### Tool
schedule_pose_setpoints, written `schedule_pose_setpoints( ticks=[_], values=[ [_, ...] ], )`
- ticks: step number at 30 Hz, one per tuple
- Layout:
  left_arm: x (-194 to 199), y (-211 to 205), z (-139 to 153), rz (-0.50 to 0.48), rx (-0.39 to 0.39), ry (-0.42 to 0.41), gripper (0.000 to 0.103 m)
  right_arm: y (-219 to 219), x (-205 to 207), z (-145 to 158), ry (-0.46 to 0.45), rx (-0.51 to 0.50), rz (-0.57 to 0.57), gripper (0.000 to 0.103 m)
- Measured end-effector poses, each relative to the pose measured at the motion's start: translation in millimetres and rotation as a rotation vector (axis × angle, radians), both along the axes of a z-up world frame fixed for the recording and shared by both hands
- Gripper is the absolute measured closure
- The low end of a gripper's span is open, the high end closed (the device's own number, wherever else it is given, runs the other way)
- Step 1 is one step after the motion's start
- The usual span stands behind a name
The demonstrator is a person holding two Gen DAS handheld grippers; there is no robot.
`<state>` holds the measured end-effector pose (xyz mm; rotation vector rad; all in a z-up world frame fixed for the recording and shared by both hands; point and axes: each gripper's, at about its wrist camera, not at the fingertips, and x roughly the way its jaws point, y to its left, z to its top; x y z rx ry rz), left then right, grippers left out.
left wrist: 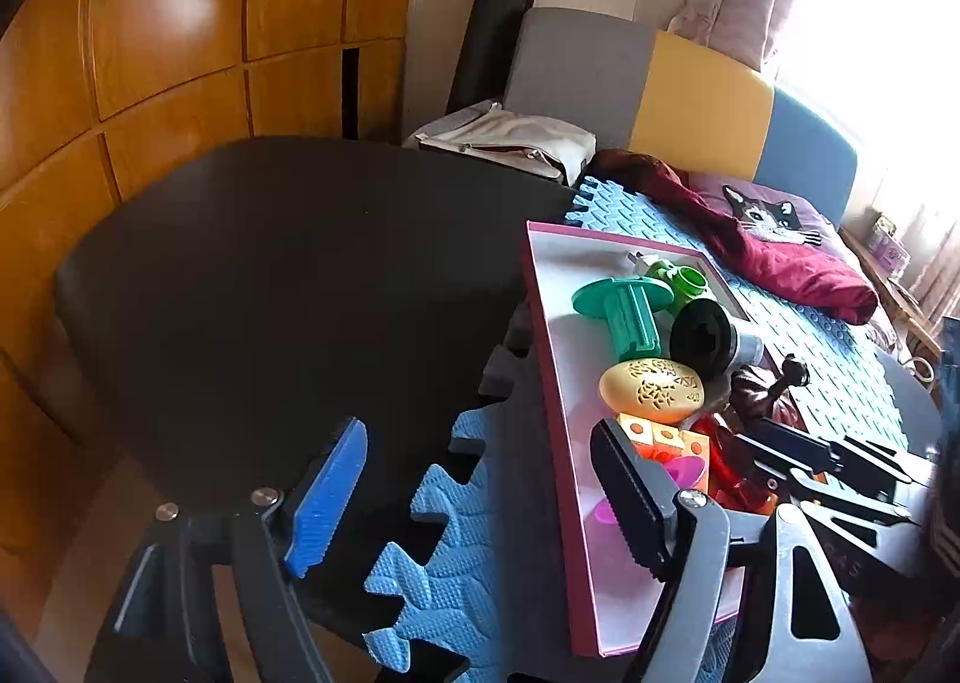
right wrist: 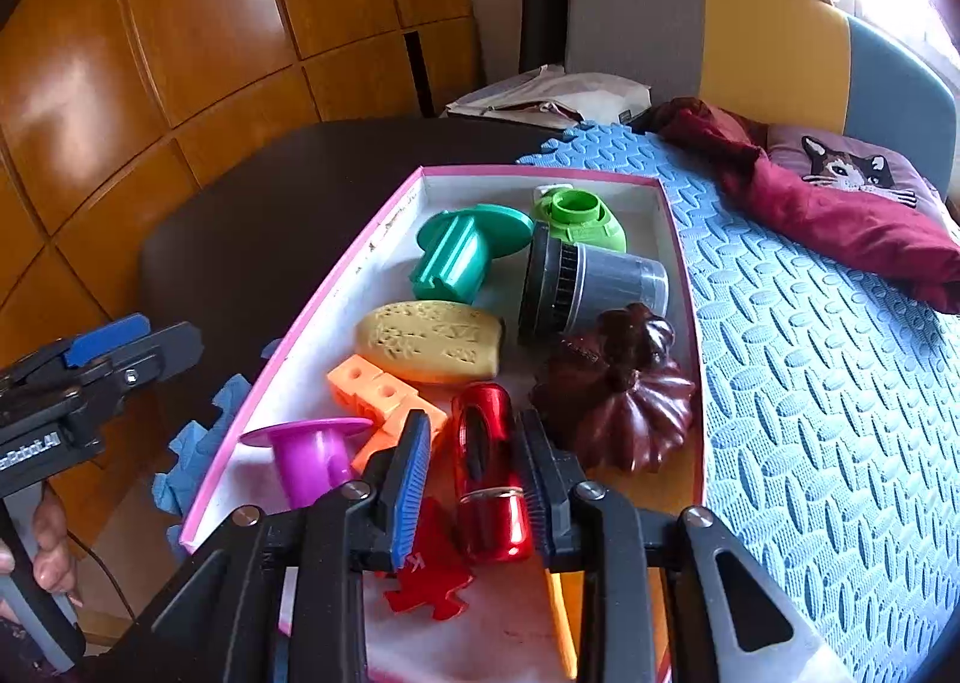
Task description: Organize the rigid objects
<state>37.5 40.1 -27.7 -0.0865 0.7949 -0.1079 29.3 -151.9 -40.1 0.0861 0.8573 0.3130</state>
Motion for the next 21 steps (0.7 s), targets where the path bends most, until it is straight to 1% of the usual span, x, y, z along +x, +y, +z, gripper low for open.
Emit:
schedule_pose_setpoints(
  ticks=[1, 3, 5, 7, 8, 12, 16, 19, 21],
  values=[
    [-0.8, -0.3, 1.0, 0.003, 0.003, -0.003, 0.024, 0.9, -3.8, 3.7, -0.014, -0.005, 0.000, 0.068],
    [-2.6, -0.9, 3.6, 0.011, 0.011, -0.013, 0.017, 2.4, -11.6, 11.8, -0.049, -0.018, -0.003, 0.064],
    [-6.3, -1.6, 6.7, 0.019, 0.014, -0.025, 0.014, 2.6, -20.0, 20.0, -0.085, -0.034, -0.021, 0.062],
    [-9.5, -2.8, 9.6, 0.031, 0.019, -0.034, 0.006, 1.3, -27.6, 26.8, -0.116, -0.042, -0.050, 0.059],
    [-11.5, -3.4, 11.0, 0.041, 0.024, -0.037, 0.001, -0.1, -31.4, 29.5, -0.129, -0.046, -0.074, 0.059],
    [-23.1, -7.7, 16.1, 0.044, 0.027, -0.059, 0.000, -5.2, -38.9, 32.7, -0.140, -0.064, -0.151, 0.059],
    [-31.9, -16.4, 19.9, 0.043, 0.046, -0.072, 0.000, -7.8, -40.1, 26.3, -0.113, -0.071, -0.183, 0.059],
    [-36.3, -19.2, 20.0, 0.051, 0.035, -0.068, 0.000, -10.5, -42.4, 23.8, -0.107, -0.071, -0.205, 0.059],
    [-39.2, -22.0, 19.1, 0.061, 0.051, -0.070, 0.000, -12.5, -44.9, 23.1, -0.110, -0.073, -0.221, 0.059]
  ],
)
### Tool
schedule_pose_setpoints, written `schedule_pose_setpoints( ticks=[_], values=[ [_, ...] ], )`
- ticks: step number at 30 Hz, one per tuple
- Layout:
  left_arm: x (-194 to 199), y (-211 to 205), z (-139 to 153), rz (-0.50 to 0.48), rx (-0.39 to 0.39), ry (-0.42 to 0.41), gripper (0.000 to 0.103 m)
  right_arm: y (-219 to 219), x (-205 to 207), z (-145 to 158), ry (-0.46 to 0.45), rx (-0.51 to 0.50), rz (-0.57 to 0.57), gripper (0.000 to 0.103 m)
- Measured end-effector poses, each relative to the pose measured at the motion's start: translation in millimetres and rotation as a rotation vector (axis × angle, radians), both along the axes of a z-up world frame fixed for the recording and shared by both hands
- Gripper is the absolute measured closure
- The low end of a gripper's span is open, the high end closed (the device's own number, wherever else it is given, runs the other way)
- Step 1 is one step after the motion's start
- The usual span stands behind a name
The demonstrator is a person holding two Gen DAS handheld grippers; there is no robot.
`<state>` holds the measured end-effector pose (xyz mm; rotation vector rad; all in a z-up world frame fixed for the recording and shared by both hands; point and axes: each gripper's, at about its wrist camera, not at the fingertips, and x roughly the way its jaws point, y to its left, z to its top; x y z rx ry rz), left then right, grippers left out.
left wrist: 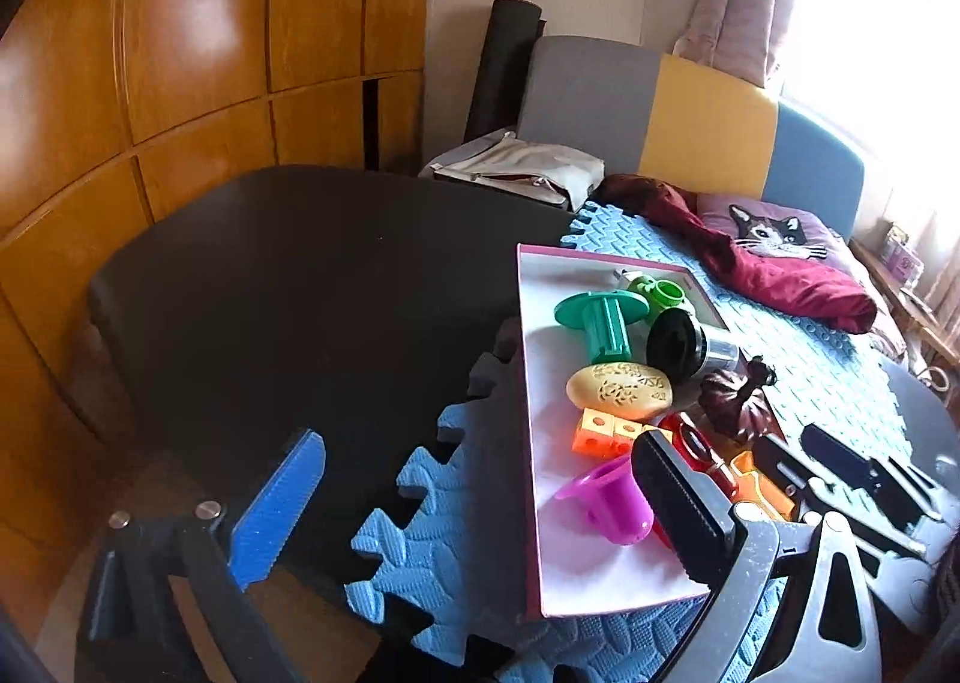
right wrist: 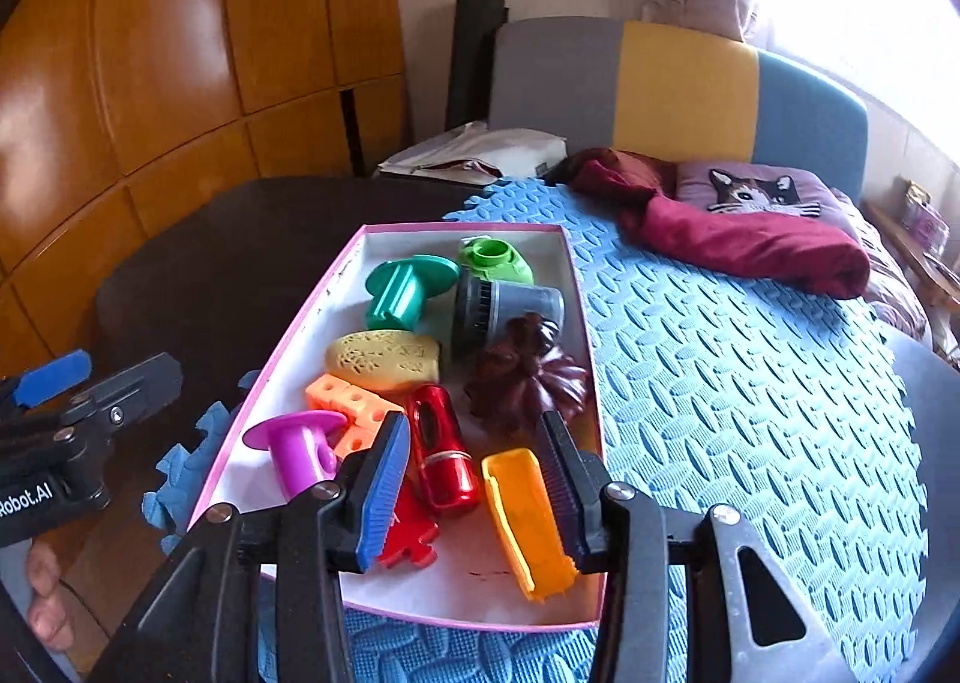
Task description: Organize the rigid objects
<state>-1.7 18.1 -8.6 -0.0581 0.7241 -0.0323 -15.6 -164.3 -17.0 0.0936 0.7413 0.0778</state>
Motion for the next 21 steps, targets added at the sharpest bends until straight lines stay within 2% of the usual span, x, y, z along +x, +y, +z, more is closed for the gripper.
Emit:
schedule_pose_setpoints(
  ticks=[5, 21],
  values=[
    [-2.9, -4.9, 0.1, 0.027, 0.035, -0.004, 0.000, -5.6, -5.3, 1.8, -0.013, 0.004, -0.019, 0.059],
    [-7.4, -6.3, 1.6, 0.033, 0.047, -0.038, 0.001, 2.0, -10.9, 5.4, -0.029, -0.014, 0.000, 0.059]
  ],
)
